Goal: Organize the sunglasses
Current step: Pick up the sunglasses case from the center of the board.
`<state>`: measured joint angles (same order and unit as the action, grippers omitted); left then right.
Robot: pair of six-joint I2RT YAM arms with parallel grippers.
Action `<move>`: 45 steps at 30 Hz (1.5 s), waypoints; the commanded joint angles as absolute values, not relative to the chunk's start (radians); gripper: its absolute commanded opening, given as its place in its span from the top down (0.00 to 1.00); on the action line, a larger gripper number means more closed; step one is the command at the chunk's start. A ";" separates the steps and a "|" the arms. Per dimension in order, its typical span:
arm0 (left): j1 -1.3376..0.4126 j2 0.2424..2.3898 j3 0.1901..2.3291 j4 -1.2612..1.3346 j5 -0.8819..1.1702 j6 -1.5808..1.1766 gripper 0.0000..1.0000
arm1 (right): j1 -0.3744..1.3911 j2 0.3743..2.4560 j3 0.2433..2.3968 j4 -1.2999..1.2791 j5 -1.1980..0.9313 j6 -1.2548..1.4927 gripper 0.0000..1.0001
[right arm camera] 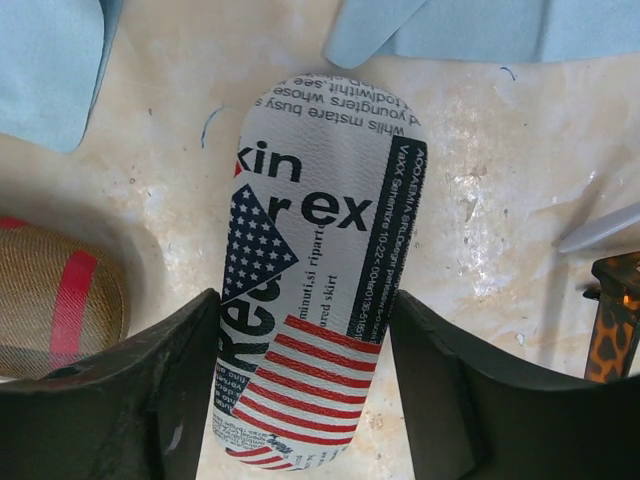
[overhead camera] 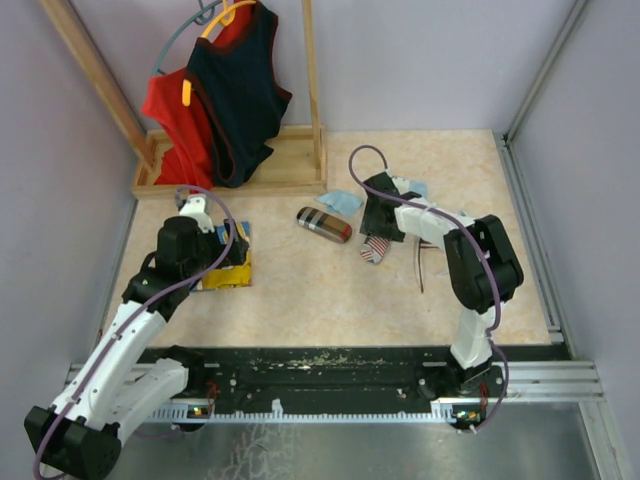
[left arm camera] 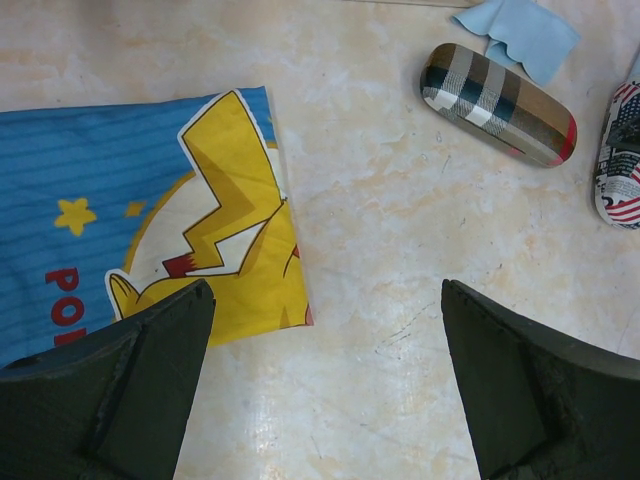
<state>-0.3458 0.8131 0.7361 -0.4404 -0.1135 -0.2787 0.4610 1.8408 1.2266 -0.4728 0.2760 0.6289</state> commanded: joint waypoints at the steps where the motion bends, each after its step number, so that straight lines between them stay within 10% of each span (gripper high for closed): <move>1: -0.330 0.808 0.731 -0.413 -0.094 -0.264 0.00 | 0.472 1.809 1.242 -0.465 0.278 0.593 0.43; 10: -0.321 0.804 0.730 -0.409 -0.092 -0.264 0.00 | 0.473 1.612 1.104 -0.410 0.049 0.330 0.66; 23: -0.294 0.788 0.720 -0.393 -0.078 -0.261 0.00 | 0.489 1.297 0.830 -0.194 -0.523 0.167 0.68; 45: -0.285 0.610 0.543 0.094 0.365 -0.526 0.01 | 0.580 1.034 0.697 0.204 -0.456 0.390 1.00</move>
<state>-0.2901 0.6209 0.5694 -0.1291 0.1993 -0.4263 0.5720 1.1095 0.6525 0.0635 -0.4915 0.3458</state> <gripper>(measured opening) 0.995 0.609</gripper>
